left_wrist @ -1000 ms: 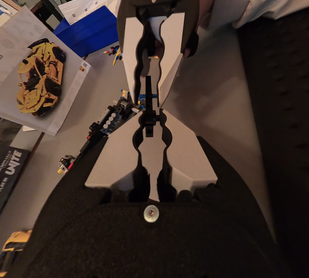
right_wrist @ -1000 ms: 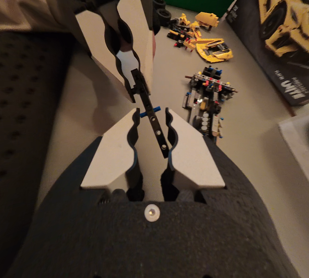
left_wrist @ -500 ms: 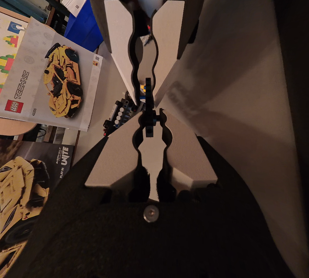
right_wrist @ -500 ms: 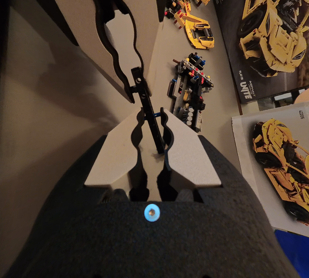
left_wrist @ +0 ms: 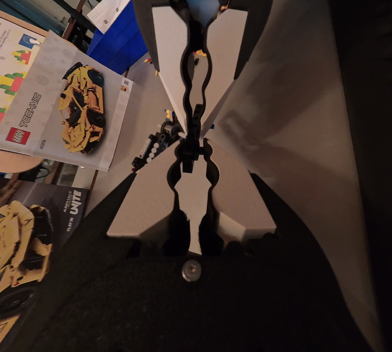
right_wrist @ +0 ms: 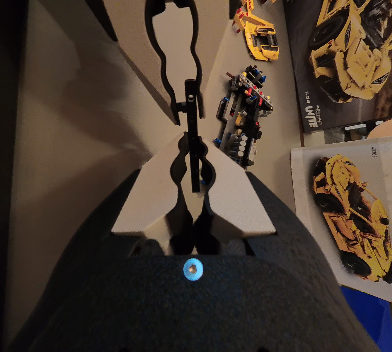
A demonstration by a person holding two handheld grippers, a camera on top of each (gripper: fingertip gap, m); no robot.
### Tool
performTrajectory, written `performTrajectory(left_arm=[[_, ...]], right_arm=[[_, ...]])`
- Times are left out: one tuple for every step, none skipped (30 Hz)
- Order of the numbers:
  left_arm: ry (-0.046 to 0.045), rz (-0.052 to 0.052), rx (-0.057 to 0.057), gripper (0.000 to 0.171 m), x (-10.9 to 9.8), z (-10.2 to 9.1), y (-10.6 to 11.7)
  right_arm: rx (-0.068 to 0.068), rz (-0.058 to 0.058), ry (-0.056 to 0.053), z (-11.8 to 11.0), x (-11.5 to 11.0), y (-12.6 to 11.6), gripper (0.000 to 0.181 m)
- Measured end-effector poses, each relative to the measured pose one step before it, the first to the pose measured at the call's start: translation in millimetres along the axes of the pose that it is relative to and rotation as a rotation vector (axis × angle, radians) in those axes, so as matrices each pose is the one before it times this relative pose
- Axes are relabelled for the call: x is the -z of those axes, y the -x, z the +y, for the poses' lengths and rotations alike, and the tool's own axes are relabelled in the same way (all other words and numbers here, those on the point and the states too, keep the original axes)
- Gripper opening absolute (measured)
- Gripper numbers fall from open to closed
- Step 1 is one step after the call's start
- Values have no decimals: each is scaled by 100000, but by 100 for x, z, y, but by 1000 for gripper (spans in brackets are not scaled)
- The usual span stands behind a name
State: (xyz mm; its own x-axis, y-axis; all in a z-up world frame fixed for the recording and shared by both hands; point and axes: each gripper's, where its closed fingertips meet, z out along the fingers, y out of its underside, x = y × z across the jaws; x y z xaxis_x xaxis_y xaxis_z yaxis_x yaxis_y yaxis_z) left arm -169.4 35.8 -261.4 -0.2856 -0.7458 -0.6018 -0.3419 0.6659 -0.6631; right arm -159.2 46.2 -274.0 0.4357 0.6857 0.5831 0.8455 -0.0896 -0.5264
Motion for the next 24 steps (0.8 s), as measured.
performTrajectory(left_arm=[[36, 274, 766, 17, -70, 21, -54], [134, -1441, -1221, 17, -90, 91, 127], [283, -1932, -1365, 17, -60, 109, 258], [564, -1592, -36, 17, -44, 146, 321], [237, -2172, 755, 16, 4, 118, 472], [-44, -3978, 436, 16, 79, 163, 760], [521, -5890, -607, 16, 109, 316, 1069], [780, -5539, -1585, 16, 119, 392, 1024], [-54, -3598, -1023, 16, 85, 210, 709], [-1054, -3293, 193, 16, 86, -69, 607], [-1309, -3422, 514, 16, 95, -246, 600], [-1223, -2913, 135, 16, 85, -275, 463], [-1380, -2812, -708, 16, 70, -280, 355], [-1125, -2215, -1612, 16, 53, -248, 187], [-776, -643, -1861, 16, 41, -205, -72], [-709, -88, -1441, 16, 27, -206, -177], [-576, -166, -1029, 16, 23, -197, -144], [-551, 980, -714, 16, -5, -176, -281], [-453, 618, -512, 16, -7, -116, -207], [-313, -767, -679, 16, 14, -73, 40], [-363, -448, -356, 16, 49, -86, 63], [103, -212, 668, 16, 39, -11, 97], [989, 65, 1836, 16, 3, 69, 70], [1805, -216, 1880, 16, -55, 125, 69]], right_arm=[[-1111, -1046, 227, 90, 7, 125, 6], [-937, 313, -1091, 19, -70, -168, 7], [-982, 1344, -1508, -90, -78, -367, 8], [-3817, 1501, -1669, -109, -120, -373, 9], [-6785, 1381, -2991, -248, -47, -496, 10], [-5984, 1172, -5504, -513, 208, -602, 14], [-5516, 2802, -6620, -710, 534, -881, 26], [-5732, 4730, -5506, -612, 650, -1250, 32], [-7591, 3565, -4645, -467, 514, -1217, 31], [-9565, -474, -2963, -231, 270, -710, 32], [-10839, -1731, -1741, -45, 54, -497, 32], [-12077, -1891, -333, 198, -166, -459, 31], [-13021, -5500, 877, 415, -367, 52, 29], [-13266, -10858, 765, 371, -464, 808, 29], [-12653, -9885, 375, 200, -469, 649, 28], [-9259, -8550, -908, -41, -344, 637, 26], [-4399, -6419, -2122, -235, -187, 637, 23], [-400, 285, -1569, -186, -65, -69, 17], [2562, 1748, -1059, -124, 4, -92, 10], [2445, 1380, -415, -58, 7, -5, 9], [972, 322, -902, -123, 20, 76, 8], [140, -823, -682, -101, 21, 201, 4], [233, -761, 149, -19, 4, 126, 4], [101, -175, 1073, 101, 12, -11, 4]])
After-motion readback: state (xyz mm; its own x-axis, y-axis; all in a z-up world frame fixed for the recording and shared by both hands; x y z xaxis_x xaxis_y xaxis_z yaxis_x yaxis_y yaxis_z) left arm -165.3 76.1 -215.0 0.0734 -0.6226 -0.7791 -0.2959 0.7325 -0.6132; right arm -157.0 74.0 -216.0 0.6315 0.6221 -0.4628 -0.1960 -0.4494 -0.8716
